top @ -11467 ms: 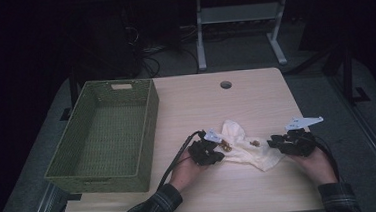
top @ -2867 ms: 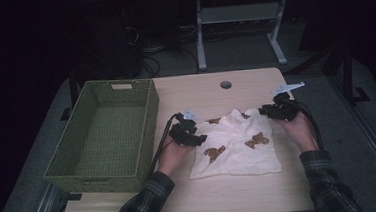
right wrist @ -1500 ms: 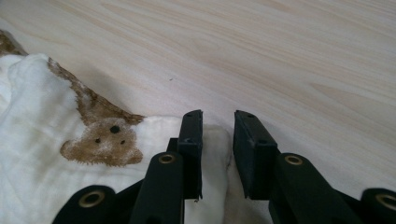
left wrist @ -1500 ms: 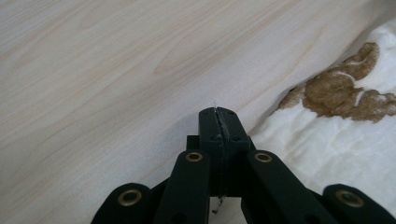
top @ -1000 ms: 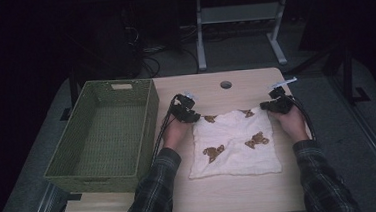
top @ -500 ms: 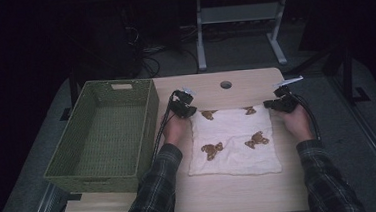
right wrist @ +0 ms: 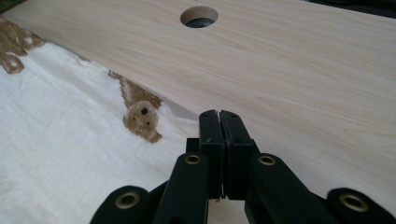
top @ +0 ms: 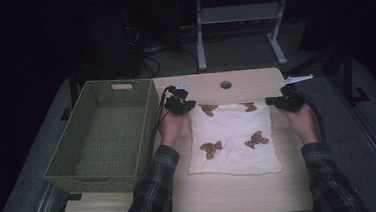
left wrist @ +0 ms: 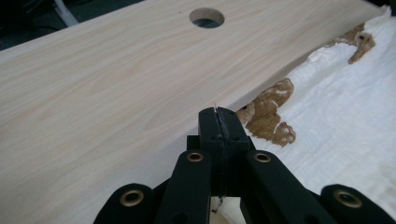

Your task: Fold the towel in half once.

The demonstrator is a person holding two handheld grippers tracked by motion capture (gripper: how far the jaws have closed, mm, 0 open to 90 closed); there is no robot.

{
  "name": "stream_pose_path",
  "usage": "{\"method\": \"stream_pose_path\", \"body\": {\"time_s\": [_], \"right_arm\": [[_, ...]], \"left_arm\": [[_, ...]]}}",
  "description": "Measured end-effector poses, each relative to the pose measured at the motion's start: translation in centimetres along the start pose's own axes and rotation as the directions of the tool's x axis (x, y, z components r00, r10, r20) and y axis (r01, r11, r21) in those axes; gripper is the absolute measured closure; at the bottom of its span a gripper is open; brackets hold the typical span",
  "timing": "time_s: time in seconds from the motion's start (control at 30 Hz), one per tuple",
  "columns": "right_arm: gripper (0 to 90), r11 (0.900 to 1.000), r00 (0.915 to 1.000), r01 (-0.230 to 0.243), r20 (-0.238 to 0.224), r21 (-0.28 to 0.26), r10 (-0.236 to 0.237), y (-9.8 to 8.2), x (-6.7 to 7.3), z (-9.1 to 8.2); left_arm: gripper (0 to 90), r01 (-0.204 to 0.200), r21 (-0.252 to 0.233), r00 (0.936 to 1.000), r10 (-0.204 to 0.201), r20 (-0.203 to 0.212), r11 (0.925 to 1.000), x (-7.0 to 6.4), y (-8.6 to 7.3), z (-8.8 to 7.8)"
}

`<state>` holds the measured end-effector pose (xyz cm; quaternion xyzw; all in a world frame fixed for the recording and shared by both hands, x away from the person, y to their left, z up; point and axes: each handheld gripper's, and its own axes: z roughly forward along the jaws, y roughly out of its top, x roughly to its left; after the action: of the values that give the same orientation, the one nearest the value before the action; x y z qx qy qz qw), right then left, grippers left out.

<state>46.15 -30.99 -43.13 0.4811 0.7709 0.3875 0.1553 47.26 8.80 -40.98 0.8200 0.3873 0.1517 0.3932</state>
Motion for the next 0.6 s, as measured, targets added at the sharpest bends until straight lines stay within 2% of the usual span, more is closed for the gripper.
{"method": "stream_pose_path", "body": {"time_s": [0.17, 0.27, 0.37, 0.43, 0.6], "right_arm": [[88.4, 1.0, 0.9997, 0.01, -0.023, -0.027, -0.011, -0.8, 0.5, -1.7], [88.4, 0.999, 0.9989, 0.022, -0.04, -0.025, -0.023, -1.2, 1.0, -2.6], [88.4, 0.998, 0.9981, 0.039, -0.046, -0.041, -0.041, -1.8, 1.5, -3.5], [88.4, 0.998, 0.9972, 0.047, -0.057, -0.029, -0.048, -2.2, 2.0, -4.1], [88.4, 0.996, 0.9944, 0.08, -0.067, -0.038, -0.082, -3.1, 3.0, -5.4]], "left_arm": [[89.7, 0.008, -0.015, 0.9999, -0.008, 0.012, 0.9999, -0.7, -0.4, -1.6], [89.7, 0.007, -0.015, 0.9998, -0.007, 0.02, 0.9999, -1.3, -0.8, -2.5], [89.7, 0.0, -0.018, 0.9998, 0.0, 0.02, 0.9998, -1.8, -1.1, -3.2], [89.8, -0.008, -0.017, 0.9997, 0.008, 0.023, 0.9998, -2.3, -1.3, -3.9], [89.7, -0.03, -0.023, 0.9991, 0.03, 0.028, 0.9993, -3.2, -1.6, -5.4]]}}
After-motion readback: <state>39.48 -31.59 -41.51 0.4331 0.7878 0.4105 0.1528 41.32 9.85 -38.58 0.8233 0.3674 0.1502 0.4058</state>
